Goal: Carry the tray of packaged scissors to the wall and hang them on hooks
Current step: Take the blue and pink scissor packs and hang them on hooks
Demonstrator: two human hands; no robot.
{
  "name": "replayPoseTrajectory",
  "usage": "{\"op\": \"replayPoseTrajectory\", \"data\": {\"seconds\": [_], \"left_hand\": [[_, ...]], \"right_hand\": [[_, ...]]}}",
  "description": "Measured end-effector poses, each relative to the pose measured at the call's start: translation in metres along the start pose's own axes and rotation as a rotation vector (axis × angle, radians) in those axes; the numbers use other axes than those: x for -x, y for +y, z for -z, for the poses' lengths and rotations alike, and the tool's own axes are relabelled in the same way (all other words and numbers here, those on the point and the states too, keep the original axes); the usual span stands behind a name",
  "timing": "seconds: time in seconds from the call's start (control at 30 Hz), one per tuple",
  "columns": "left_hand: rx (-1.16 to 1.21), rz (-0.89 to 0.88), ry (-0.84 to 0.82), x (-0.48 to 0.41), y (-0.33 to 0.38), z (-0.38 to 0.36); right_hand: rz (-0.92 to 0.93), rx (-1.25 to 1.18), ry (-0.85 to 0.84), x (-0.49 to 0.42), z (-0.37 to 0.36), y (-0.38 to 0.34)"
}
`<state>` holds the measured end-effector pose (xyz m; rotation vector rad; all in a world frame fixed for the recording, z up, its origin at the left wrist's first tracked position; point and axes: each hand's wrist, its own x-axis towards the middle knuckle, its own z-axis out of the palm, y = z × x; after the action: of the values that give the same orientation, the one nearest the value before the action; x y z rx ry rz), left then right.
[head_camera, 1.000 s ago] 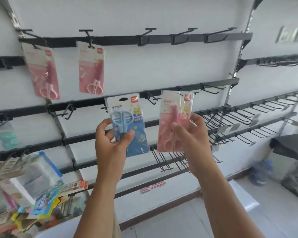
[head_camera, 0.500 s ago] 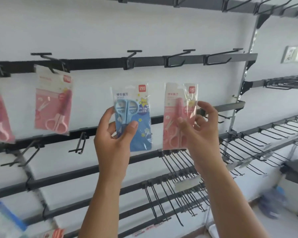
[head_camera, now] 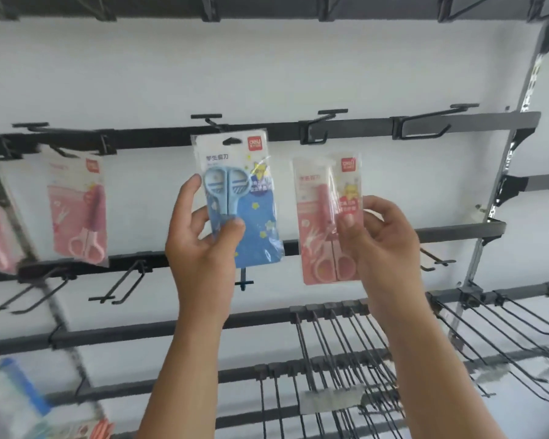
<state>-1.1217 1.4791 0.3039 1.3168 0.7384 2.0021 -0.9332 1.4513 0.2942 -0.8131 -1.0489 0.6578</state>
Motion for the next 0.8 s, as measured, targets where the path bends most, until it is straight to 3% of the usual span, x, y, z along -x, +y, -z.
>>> {"op": "replayPoseTrajectory", "data": {"seconds": [0.37, 0.8], "left_hand": [[-0.127, -0.059, 0.127, -0.018, -0.009, -0.005], [-0.184, -0.034, 0.105, -0.027, -0.024, 0.002]], "right_hand": [[0.009, -0.067, -0.019, -0.022, -0.005, 0.009], [0.098, -0.104, 0.100, -0.045, -0.014, 0.000]]}}
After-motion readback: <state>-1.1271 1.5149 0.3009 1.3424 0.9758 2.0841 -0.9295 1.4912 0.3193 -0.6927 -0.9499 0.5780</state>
